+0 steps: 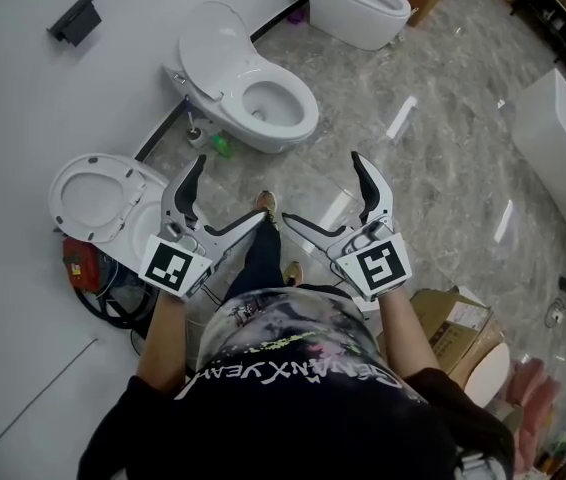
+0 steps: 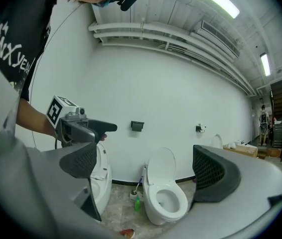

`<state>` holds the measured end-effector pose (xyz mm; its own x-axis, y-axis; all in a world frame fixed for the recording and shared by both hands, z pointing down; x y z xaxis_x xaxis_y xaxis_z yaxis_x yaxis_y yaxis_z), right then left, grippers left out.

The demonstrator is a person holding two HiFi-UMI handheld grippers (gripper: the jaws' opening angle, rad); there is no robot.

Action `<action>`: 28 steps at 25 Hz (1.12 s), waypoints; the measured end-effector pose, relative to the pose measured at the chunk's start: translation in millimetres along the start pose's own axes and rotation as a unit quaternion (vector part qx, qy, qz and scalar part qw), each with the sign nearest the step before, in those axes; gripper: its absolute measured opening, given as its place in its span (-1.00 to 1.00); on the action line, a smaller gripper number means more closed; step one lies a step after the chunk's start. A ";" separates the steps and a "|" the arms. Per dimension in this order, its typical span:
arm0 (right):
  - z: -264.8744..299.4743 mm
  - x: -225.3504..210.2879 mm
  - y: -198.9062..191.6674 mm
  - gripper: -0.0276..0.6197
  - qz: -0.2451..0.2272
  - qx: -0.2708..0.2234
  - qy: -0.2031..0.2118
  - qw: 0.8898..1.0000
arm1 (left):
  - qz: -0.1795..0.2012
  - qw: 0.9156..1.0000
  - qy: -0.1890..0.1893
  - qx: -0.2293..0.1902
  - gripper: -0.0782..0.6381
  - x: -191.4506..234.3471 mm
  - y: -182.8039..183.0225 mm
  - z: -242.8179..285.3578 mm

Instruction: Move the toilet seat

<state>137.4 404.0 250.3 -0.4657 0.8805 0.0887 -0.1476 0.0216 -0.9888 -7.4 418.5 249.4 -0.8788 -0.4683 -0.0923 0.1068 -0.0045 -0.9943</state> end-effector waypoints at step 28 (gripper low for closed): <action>120.0 -158.2 -17.8 0.89 0.009 0.031 -0.015 0.999 | -0.023 0.999 -0.019 0.024 0.64 120.2 -28.7 165.6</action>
<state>109.0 207.5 268.2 -0.4950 0.8656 0.0753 -0.1914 -0.0241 -0.9812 -39.1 216.1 275.8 -0.8654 -0.4991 -0.0440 0.0896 -0.0678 -0.9937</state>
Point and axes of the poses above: the fingertips, and each gripper's own axes: z forward along the fingers, x to its left, y out of its top, the point moved 3 cm from there along -z, backward along the fingers, and after that the axes turned 12 degrees about y, right-handed, at the moved point
